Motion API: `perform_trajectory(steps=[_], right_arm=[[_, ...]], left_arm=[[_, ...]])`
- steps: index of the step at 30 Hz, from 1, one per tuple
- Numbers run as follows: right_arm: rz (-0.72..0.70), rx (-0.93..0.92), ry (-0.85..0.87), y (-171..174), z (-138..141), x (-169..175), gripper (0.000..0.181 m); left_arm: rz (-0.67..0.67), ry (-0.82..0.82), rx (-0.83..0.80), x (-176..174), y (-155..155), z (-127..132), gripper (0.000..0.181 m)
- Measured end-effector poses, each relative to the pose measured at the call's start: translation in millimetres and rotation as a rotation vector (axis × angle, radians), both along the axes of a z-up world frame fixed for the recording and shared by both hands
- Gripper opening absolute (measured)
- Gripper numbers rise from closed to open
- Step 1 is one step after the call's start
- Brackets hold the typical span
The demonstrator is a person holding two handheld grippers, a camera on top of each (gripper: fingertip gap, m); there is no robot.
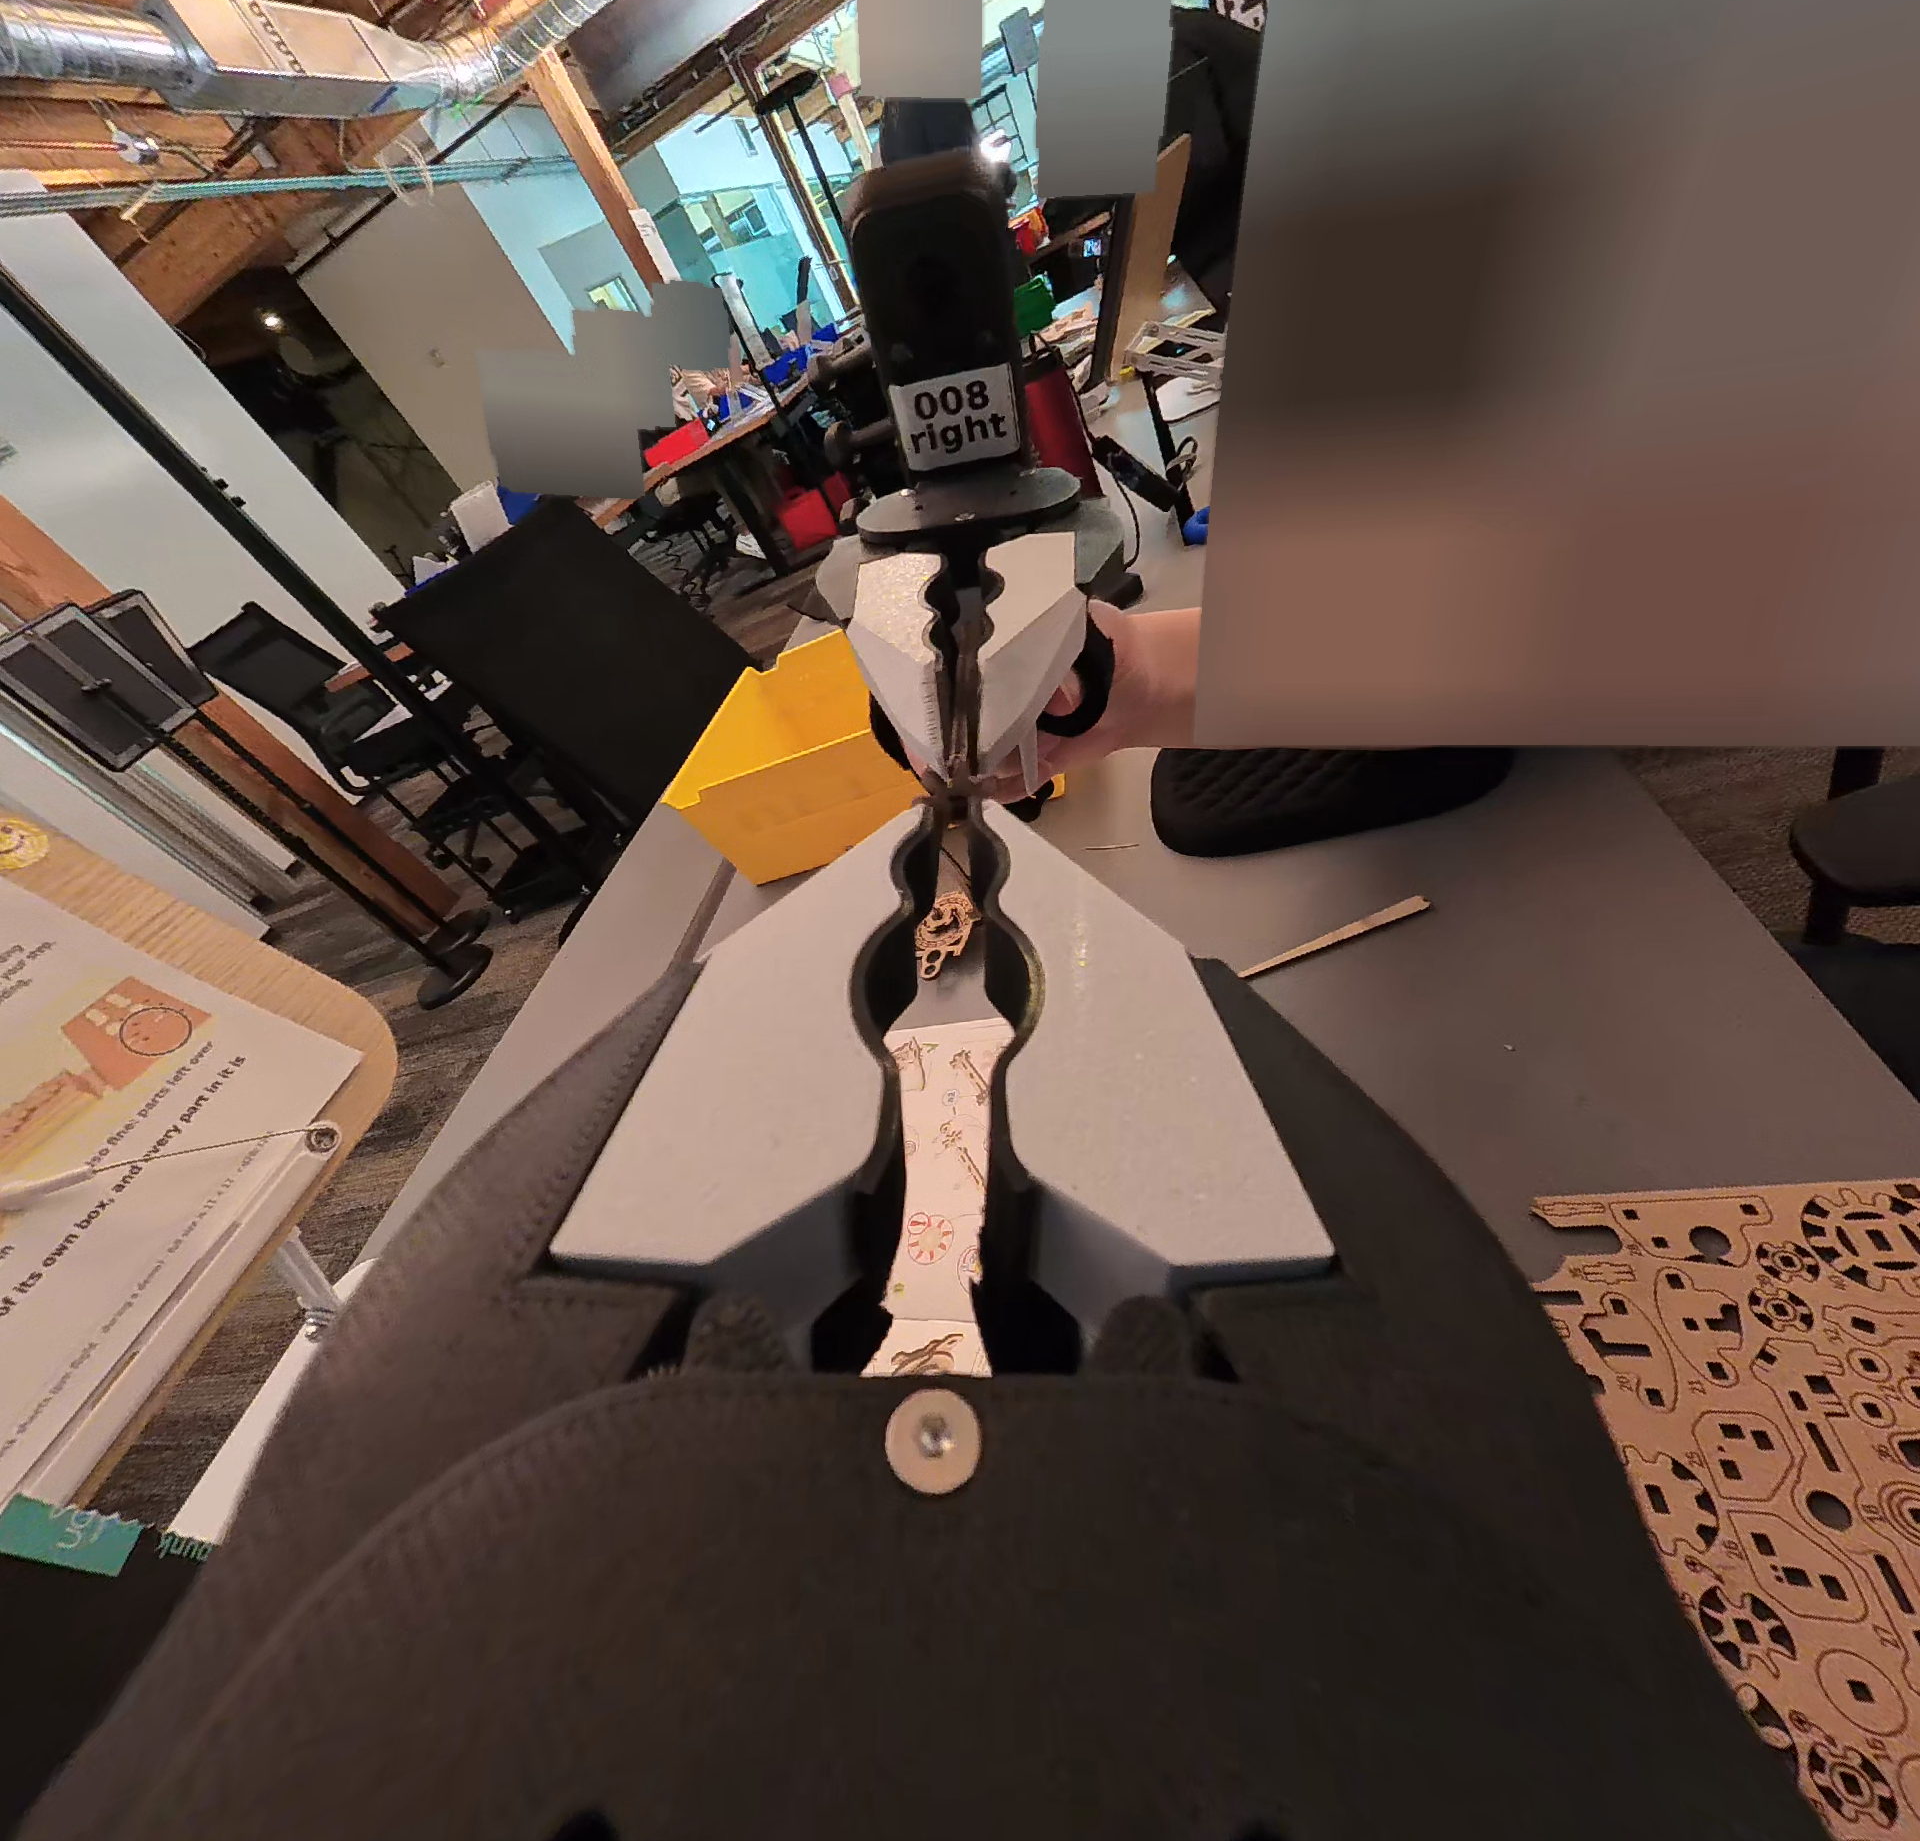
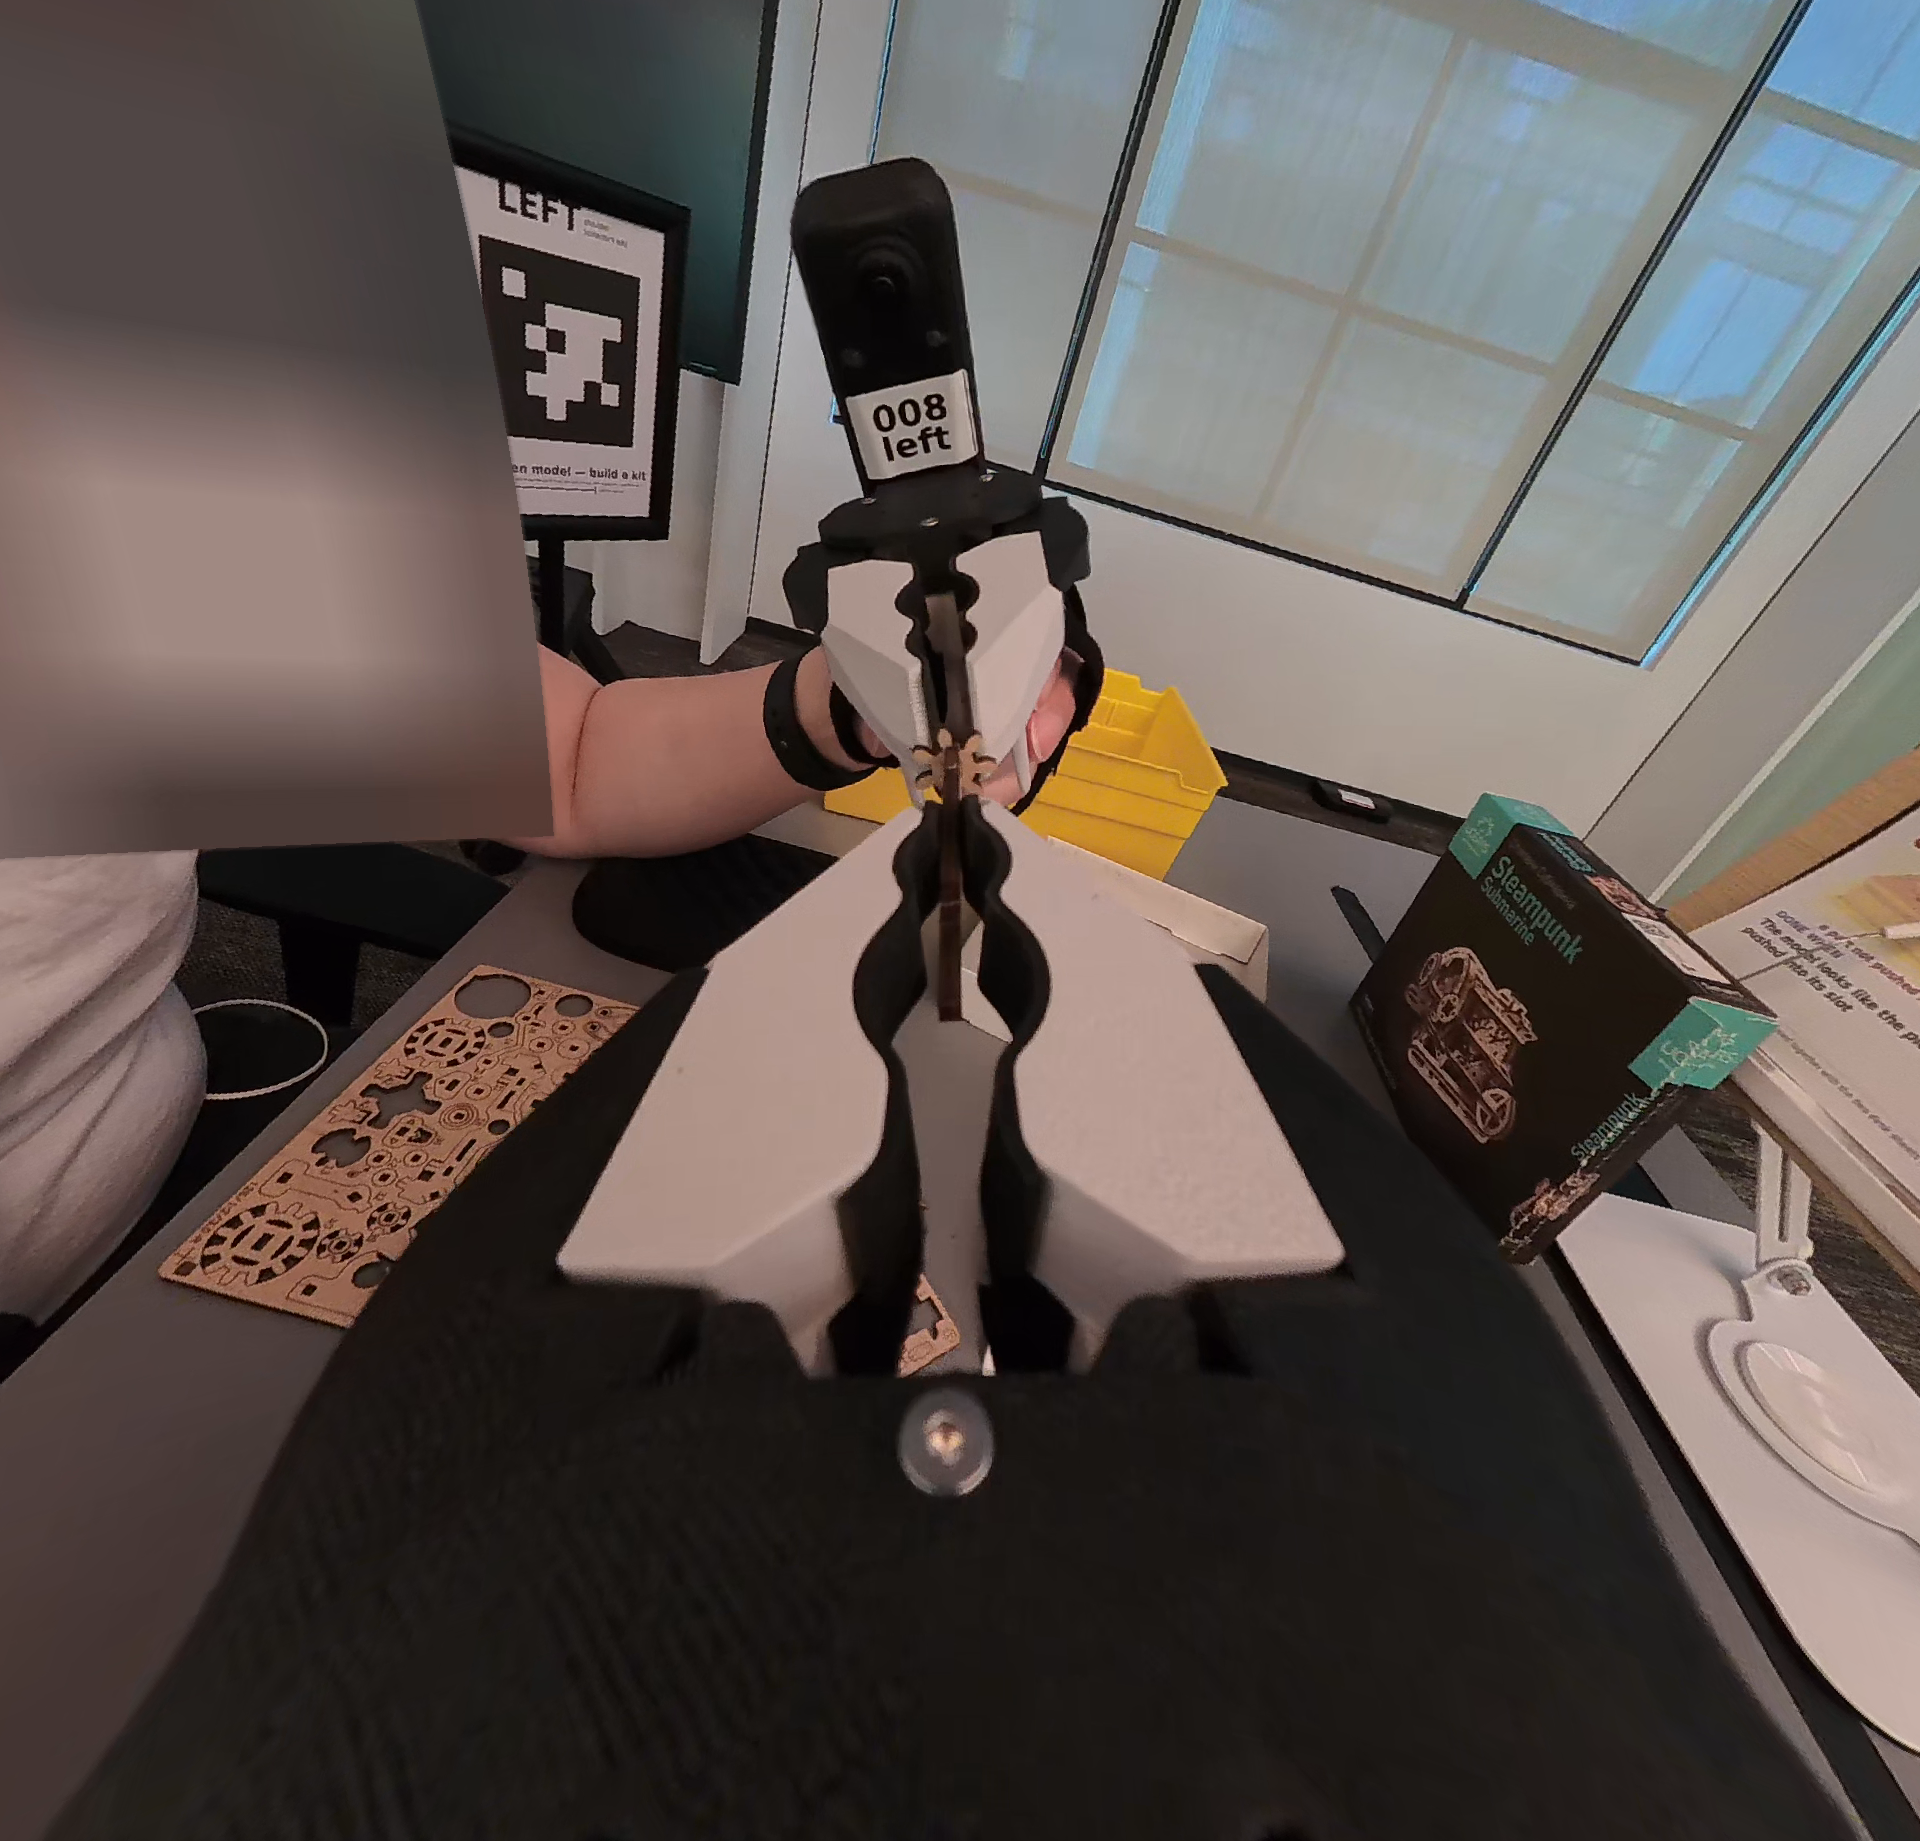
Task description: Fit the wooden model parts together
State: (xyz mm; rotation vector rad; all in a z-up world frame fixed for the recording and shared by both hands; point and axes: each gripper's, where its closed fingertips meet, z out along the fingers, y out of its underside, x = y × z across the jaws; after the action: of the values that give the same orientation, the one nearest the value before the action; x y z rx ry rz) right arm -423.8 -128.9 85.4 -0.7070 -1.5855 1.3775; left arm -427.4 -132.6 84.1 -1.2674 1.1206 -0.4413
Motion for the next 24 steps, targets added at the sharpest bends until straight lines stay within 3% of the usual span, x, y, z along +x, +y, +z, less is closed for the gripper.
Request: perform_trajectory(steps=[24], right_arm=[[-0.028,0.025,-0.080,1.2,-9.3,-2.3,0.002]], left_arm=[[-0.010,0.013,-0.041,-1.7,0.3,-7.3,0.000]])
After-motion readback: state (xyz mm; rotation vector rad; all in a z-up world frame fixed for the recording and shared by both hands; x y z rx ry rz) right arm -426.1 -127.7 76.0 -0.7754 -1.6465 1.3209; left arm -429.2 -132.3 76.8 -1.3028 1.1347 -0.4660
